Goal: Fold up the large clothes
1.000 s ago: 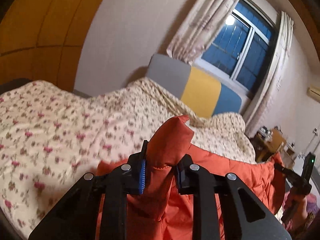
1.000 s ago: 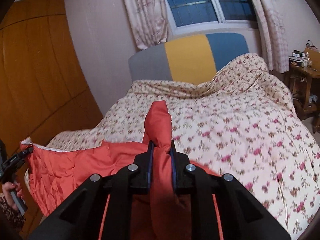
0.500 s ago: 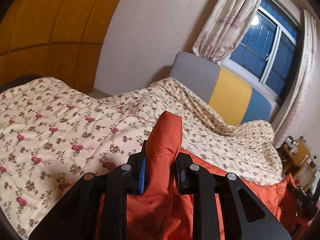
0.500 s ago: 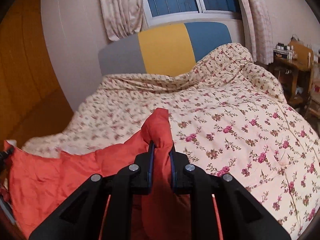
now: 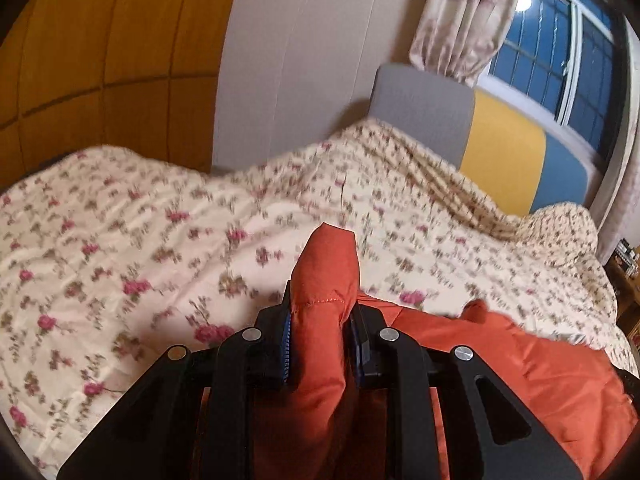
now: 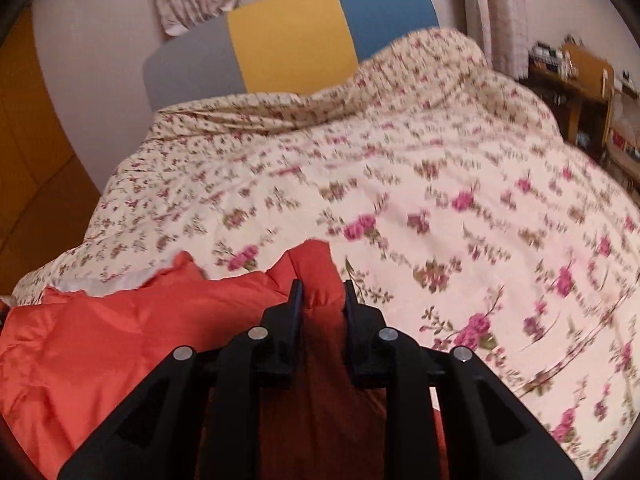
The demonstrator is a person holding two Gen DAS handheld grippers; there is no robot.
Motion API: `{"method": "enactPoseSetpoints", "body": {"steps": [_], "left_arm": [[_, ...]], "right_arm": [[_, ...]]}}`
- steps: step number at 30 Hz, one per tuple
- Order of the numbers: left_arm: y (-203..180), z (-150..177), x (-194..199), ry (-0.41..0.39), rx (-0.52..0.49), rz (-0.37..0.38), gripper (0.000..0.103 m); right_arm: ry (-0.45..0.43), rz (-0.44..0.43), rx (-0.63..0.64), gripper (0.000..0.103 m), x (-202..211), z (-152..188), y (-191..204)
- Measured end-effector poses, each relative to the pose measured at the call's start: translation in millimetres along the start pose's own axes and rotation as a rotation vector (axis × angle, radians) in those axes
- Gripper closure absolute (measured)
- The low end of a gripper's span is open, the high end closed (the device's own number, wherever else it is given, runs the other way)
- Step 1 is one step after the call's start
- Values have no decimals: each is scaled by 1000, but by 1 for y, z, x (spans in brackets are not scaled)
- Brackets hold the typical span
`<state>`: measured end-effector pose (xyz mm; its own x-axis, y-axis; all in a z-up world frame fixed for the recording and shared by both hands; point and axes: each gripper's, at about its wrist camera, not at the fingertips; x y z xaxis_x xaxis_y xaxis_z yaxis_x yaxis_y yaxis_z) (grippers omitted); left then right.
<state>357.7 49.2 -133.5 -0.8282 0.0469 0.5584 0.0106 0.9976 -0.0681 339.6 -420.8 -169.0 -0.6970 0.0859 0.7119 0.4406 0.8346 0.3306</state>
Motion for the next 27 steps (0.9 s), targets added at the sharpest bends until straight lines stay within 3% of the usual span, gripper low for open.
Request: {"method": "enactPoseSetpoints", "body": {"steps": [6, 9, 11, 13, 14, 15, 17, 19, 21, 25, 27], "left_arm": [[7, 11, -50, 206, 41, 41, 67], [13, 14, -58, 247, 81, 73, 62], [15, 16, -60, 258, 92, 75, 53], [11, 13, -56, 284, 76, 55, 47], [10, 10, -47, 295, 64, 31, 42], [10, 7, -37, 281, 63, 30, 40], [14, 2, 0, 187, 84, 16, 25], [21, 3, 36, 85, 114, -12, 22], [22, 11, 75, -8, 141, 50, 22], [-11, 31, 117, -66, 72, 141, 22], [-47, 35, 116, -50, -40, 173, 22]], "right_arm": [[61, 27, -58, 84, -25, 1, -10], [70, 33, -56, 83, -27, 1, -10], [70, 32, -62, 77, -26, 1, -10], [64, 35, -76, 52, -24, 0, -12], [54, 34, -84, 46, -19, -1, -14], [35, 21, -89, 39, -10, -3, -15], [-21, -18, -88, 39, 13, -6, -15], [-56, -82, -80, 39, 43, -5, -11], [-77, -160, -62, 39, 72, 2, -3], [-85, -251, 69, 39, 109, 29, 29], [-71, -255, 152, 40, 109, 41, 52]]}}
Point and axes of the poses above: each gripper's, at about its wrist camera, not at the fingertips, and x roughly against the way its jaws point, y to its left, z to its underside, and after that the axes turned 9 degrees about -x, right-handed
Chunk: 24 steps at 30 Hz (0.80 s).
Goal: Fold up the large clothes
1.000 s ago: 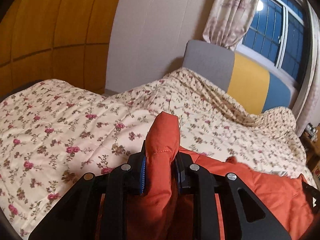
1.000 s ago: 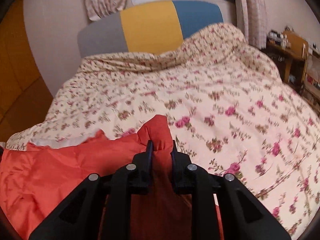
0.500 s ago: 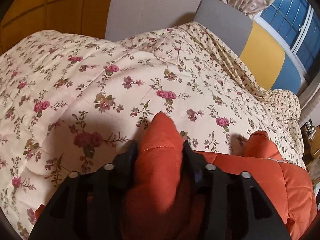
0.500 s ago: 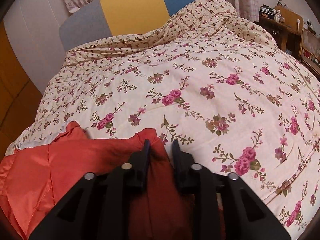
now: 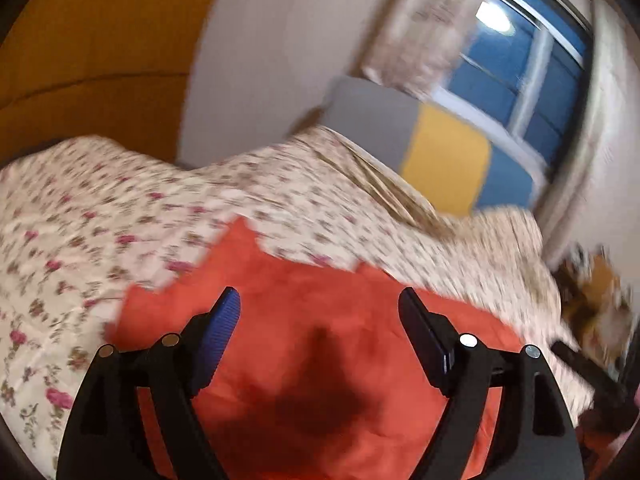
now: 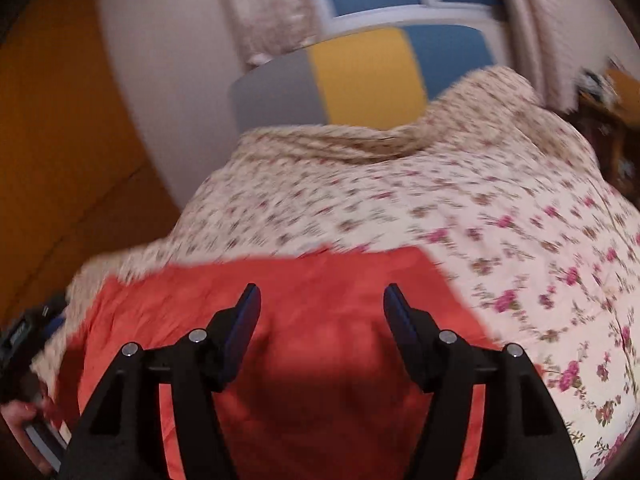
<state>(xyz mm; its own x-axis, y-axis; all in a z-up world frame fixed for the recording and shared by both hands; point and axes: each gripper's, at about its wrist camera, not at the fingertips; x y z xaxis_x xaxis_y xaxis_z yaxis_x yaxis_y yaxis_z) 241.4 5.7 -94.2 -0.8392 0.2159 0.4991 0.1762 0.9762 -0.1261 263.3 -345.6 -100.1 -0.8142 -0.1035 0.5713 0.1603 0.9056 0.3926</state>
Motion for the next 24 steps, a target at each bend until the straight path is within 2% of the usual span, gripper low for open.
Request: {"method": "enactPoseSetpoints", "body": {"steps": [1, 4, 6, 7, 9, 10, 16, 24], "left_arm": [[-18, -1, -7, 13, -72, 10, 22], [-62, -2, -33, 13, -295, -40, 22], [-75, 1, -53, 40, -392, -70, 22], [-78, 5, -67, 79, -412, -76, 22], [-74, 11, -90, 166, -385, -45, 20], [-68, 13, -97, 180, -349, -29, 16], [-47, 20, -117, 197, -228, 48, 13], [-49, 22, -123, 214, -226, 49, 11]], "right_arm": [[9, 3, 32, 40, -5, 3, 9], [54, 18, 98, 41, -29, 15, 28], [111, 66, 106, 41, -54, 21, 30], [132, 73, 94, 40, -63, 24, 27], [138, 76, 63, 40, -76, 28, 20], [137, 76, 52, 40, -78, 28, 16], [146, 97, 54, 39, -101, 29, 12], [132, 104, 57, 38, -103, 31, 10]]}}
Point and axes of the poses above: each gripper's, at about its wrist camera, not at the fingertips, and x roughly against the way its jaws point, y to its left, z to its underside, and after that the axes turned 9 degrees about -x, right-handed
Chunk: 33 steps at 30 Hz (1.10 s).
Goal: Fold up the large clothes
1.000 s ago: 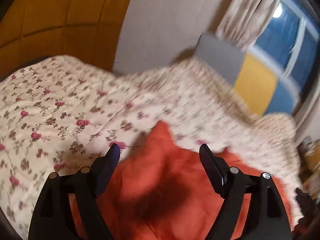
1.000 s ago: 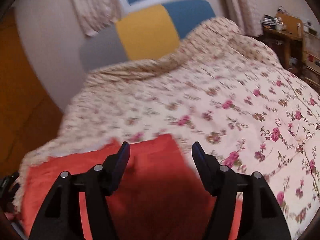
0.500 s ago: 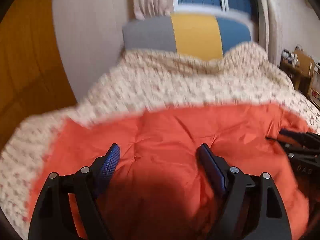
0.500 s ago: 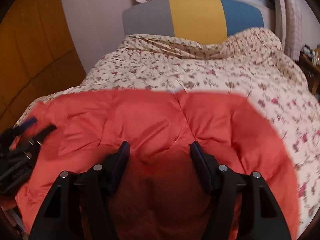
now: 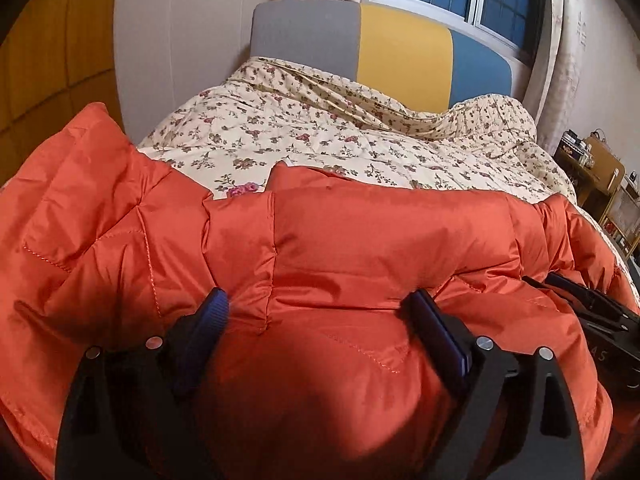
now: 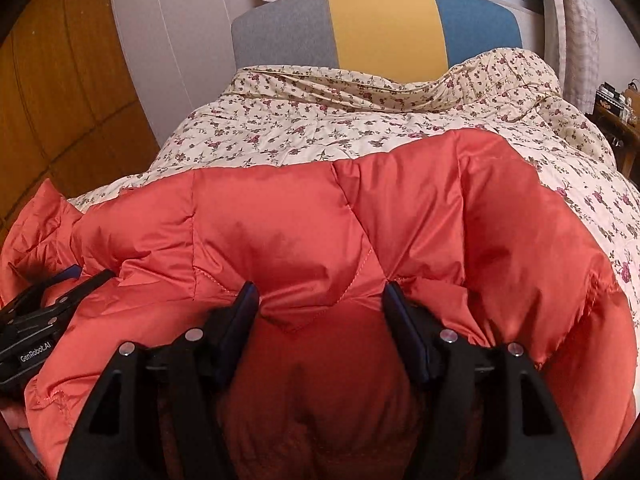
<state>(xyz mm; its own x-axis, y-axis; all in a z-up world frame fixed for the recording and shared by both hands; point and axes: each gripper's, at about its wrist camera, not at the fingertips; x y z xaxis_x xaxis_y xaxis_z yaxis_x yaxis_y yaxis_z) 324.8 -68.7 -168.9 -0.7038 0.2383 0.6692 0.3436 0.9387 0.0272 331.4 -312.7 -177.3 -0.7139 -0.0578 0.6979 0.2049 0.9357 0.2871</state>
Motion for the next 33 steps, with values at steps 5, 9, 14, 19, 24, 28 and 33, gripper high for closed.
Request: {"method": "enactPoseSetpoints", "body": {"steps": [5, 9, 14, 19, 24, 28, 33], "left_arm": [[1, -3, 12, 29, -8, -16, 7], [5, -2, 40, 17, -16, -63, 6], [30, -6, 69, -31, -27, -234, 5], [76, 5, 66, 11, 18, -432, 4], [97, 32, 47, 23, 79, -365, 3], [96, 32, 40, 51, 64, -367, 3], [110, 37, 35, 52, 129, -266, 3]], "right_arm": [[-5, 11, 6, 37, 6, 2, 1], [-12, 16, 7, 36, 9, 3, 1], [-17, 19, 6, 35, 11, 2, 1], [-21, 21, 3, 34, 25, 1, 1], [-115, 40, -6, 34, 73, -12, -25], [-87, 124, -73, 35, 71, -19, -67], [-56, 93, -202, 32, 49, -1, -105]]}}
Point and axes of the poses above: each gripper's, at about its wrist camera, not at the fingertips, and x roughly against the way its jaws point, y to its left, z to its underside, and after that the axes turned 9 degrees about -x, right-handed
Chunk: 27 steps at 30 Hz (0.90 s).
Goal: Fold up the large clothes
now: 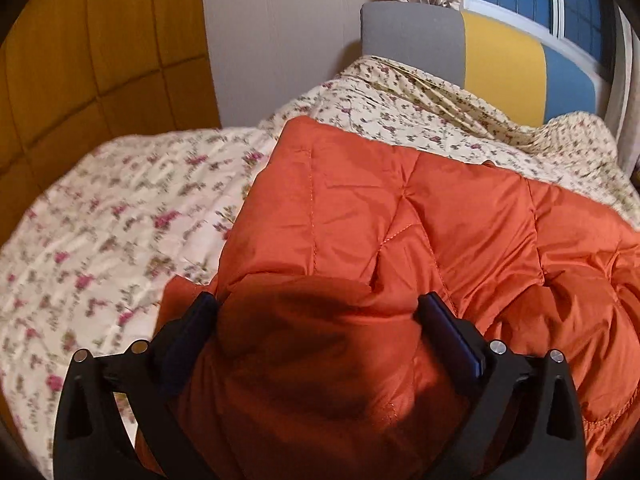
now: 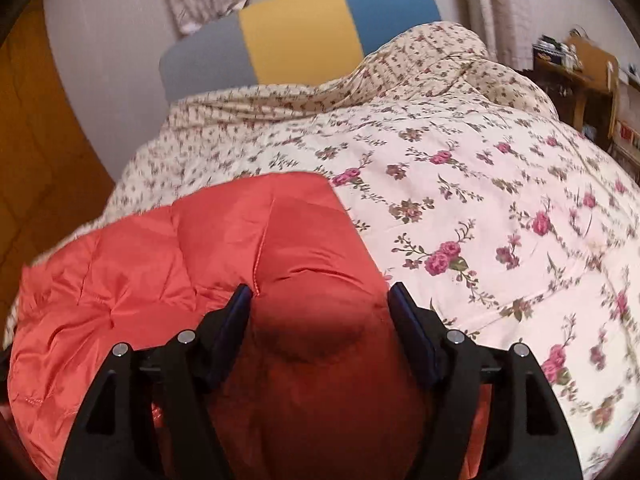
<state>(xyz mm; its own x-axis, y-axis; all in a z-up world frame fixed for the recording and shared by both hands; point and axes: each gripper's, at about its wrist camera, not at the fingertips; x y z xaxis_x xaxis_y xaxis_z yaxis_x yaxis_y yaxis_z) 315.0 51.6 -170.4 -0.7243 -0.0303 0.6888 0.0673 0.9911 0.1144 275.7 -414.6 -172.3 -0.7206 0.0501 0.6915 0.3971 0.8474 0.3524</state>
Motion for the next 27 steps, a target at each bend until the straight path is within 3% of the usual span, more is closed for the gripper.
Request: {"method": "enactPoseSetpoints", "body": {"steps": [6, 10, 15, 18, 20, 23, 25, 27], "left_arm": [[3, 1, -4, 14, 33, 47, 3], [5, 4, 18, 28, 0, 41, 3], [25, 42, 71, -76, 123, 50, 3], [40, 73, 90, -60, 211, 69, 3], [50, 92, 97, -39, 284, 126, 3], [63, 123, 105, 4, 409, 231, 3], [61, 134, 113, -4, 428, 267, 6], [55, 138, 122, -17, 409, 304, 11]], "right_arm": [[12, 62, 47, 31, -6, 1, 10], [-17, 103, 76, 30, 16, 1, 20], [-49, 10, 90, 29, 66, 29, 32], [-37, -59, 87, 29, 93, 54, 39], [-19, -95, 74, 29, 107, 73, 44], [12, -149, 72, 49, 123, 100, 53], [22, -175, 97, 67, 130, 112, 61], [29, -211, 147, 76, 137, 126, 75]]}}
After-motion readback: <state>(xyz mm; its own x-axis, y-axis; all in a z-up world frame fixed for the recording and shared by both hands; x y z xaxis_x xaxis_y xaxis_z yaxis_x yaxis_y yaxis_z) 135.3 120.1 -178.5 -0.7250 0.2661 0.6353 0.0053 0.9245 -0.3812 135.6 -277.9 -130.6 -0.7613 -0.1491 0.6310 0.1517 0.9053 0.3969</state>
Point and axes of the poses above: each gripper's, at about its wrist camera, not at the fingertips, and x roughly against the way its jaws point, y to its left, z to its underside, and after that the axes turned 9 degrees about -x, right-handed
